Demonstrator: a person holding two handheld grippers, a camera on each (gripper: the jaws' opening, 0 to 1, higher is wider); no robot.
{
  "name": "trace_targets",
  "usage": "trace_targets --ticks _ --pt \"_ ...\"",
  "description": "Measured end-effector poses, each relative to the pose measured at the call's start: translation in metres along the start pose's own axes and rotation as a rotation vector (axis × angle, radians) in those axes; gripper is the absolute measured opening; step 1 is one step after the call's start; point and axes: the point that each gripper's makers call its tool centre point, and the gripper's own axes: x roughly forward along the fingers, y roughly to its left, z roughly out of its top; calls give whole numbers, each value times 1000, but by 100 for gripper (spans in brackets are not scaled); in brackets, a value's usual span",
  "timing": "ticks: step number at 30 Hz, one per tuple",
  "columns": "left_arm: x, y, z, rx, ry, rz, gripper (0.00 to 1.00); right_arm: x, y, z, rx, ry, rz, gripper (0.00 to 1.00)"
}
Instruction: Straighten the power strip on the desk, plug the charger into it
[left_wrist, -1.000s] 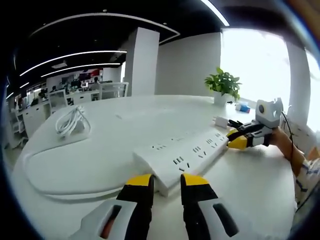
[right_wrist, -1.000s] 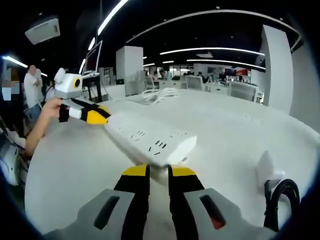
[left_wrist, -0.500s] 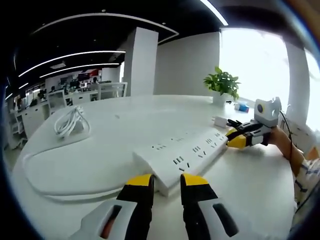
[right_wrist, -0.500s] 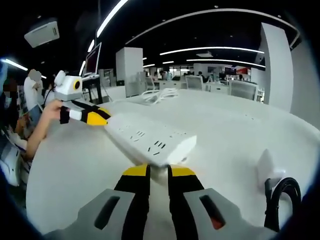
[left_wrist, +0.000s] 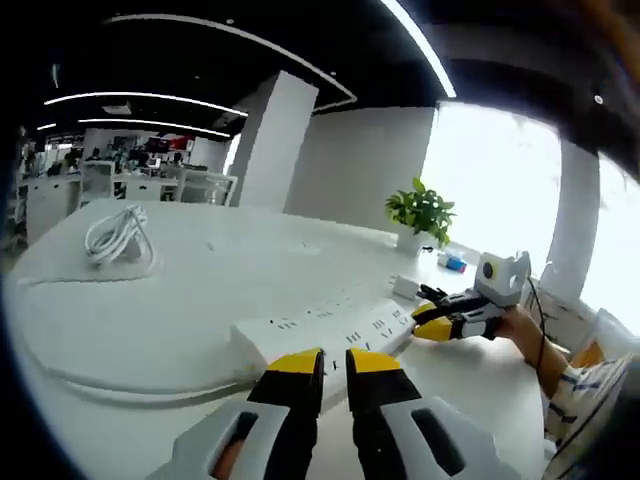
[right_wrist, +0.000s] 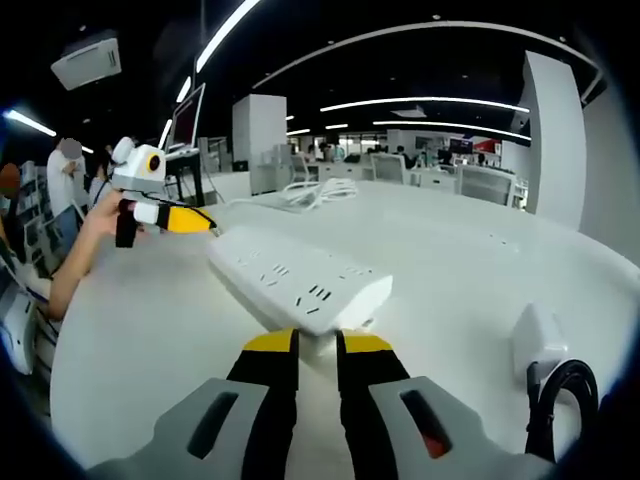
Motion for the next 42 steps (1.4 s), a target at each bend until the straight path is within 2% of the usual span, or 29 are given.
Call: trace_targets --ticks 2,4,10,13,16,18,22,25,29,34,42 --pt "-2 15 -10 113 63 79 11 -1 -1 3 17 -17 3 15" --pt "0 22 -11 119 68 118 11 -3 -3 8 26 -36 0 14" --pt "-3 15 1 97 6 87 13 -12 -16 21 33 -101 -59 15" --pt "-5 16 7 103 -23 94 15 -25 -37 32 39 -146 -148 15" --pt "-5 18 10 109 -38 109 16 -43 -57 38 -18 -141 -245 15" --pt "-5 20 9 114 -36 117 17 -57 -65 41 -15 -145 -272 15" --pt "-6 21 13 149 -44 141 17 -83 -82 32 -12 -110 -324 15" --pt "-7 21 14 170 -46 147 17 -99 -93 16 -27 -52 -376 15" --pt "-4 17 9 183 -20 124 17 -116 -102 1 -56 -13 -423 15" --pt "-3 15 11 200 -25 107 19 -119 -108 -8 -35 -8 -427 16" --pt "-10 27 28 226 -110 129 19 -113 -111 -14 -80 46 -415 18"
